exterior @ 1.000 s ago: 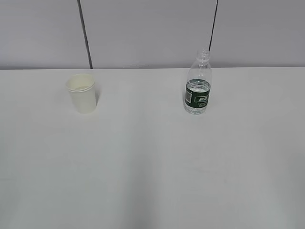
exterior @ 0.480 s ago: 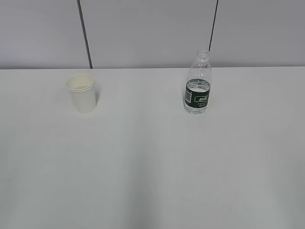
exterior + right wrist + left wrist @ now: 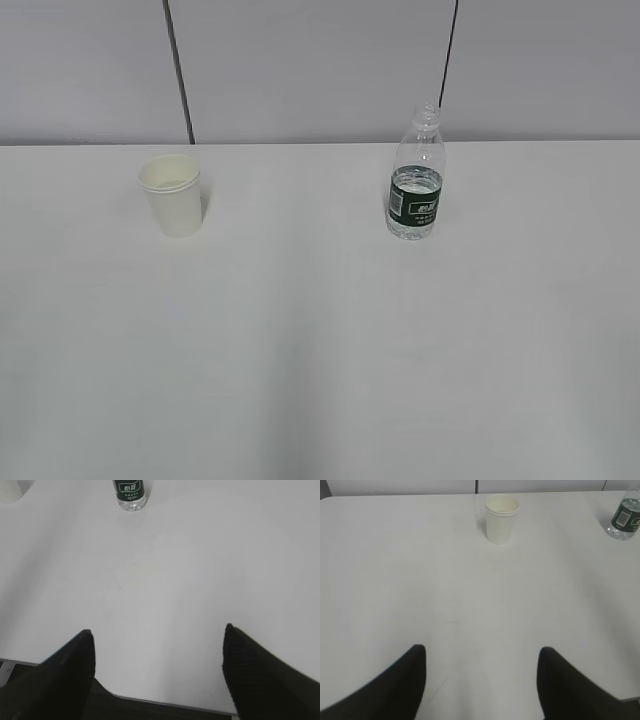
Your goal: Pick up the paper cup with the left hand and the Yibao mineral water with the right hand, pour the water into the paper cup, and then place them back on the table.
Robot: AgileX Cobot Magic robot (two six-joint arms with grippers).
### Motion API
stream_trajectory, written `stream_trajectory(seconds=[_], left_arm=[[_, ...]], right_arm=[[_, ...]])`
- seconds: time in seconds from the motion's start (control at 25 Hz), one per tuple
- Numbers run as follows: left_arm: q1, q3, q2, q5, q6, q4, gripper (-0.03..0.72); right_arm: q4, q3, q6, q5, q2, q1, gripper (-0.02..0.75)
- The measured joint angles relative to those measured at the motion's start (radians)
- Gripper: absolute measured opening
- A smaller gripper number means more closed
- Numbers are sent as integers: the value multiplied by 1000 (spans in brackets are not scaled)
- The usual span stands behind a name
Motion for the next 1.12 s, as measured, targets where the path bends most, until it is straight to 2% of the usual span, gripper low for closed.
stream_trajectory(seconds=[0.44, 1.12], left_arm=[[0, 0, 0, 0, 0, 1, 433], [0, 0, 0, -1, 0, 0, 423]], right_arm=[[-47, 0, -5, 0, 0, 0, 585], [-52, 0, -7, -2, 0, 0, 585]])
